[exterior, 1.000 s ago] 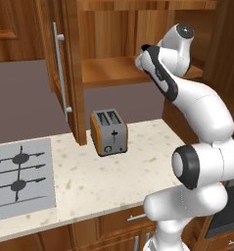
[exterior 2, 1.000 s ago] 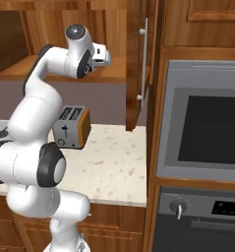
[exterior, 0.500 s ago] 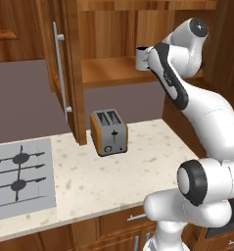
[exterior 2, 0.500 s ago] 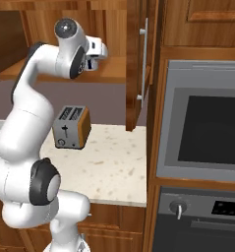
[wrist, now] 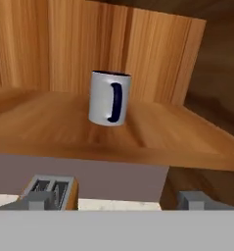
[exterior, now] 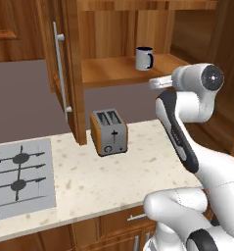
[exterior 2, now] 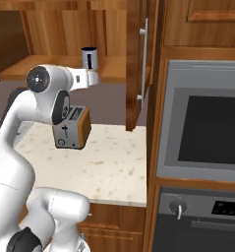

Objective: Move the mug from next to the sink to the open cabinet. Then, move the bowl with the broccoli to the fridge to clear the area for faucet cleaning.

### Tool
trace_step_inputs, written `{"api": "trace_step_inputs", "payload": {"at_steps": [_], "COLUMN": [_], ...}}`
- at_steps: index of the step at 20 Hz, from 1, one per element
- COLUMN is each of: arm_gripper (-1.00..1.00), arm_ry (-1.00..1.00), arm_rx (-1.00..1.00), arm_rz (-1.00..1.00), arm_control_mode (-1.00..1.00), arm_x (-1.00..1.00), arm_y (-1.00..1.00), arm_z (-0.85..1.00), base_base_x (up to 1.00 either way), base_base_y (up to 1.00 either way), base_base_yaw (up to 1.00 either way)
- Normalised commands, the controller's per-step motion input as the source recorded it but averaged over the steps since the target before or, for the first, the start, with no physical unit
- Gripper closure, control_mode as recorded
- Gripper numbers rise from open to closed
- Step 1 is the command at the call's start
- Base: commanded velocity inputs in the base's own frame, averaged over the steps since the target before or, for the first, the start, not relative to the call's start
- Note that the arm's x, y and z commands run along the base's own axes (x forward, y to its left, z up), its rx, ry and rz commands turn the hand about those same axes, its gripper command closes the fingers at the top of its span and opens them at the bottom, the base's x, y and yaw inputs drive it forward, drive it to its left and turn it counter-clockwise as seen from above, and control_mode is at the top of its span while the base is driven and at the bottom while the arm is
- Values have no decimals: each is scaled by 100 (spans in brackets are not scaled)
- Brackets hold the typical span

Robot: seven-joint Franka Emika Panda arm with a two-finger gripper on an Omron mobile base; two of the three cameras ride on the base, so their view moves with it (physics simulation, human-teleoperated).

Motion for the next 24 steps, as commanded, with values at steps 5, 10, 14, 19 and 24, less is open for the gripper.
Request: {"api": "trace_step_inputs", "payload": {"at_steps": [5,10,14,19,24], "arm_gripper": [-100,-100,-100,-100,-100], "arm_ry": [0,0,0,0,0], "arm_rx": [0,0,0,0,0], "arm_rz": [-13,0,0,0,0], "arm_control_mode": [-100,100,100,100,100], "arm_x": [-100,0,0,0,0], "arm_y": [0,0,0,0,0], "arm_z": [-98,0,0,0,0], "base_base_x": [0,-100,-99,-57,-17], "base_base_y": [0,9,17,-6,-60], "base_base_yaw": [0,-55,-74,-81,-80]}}
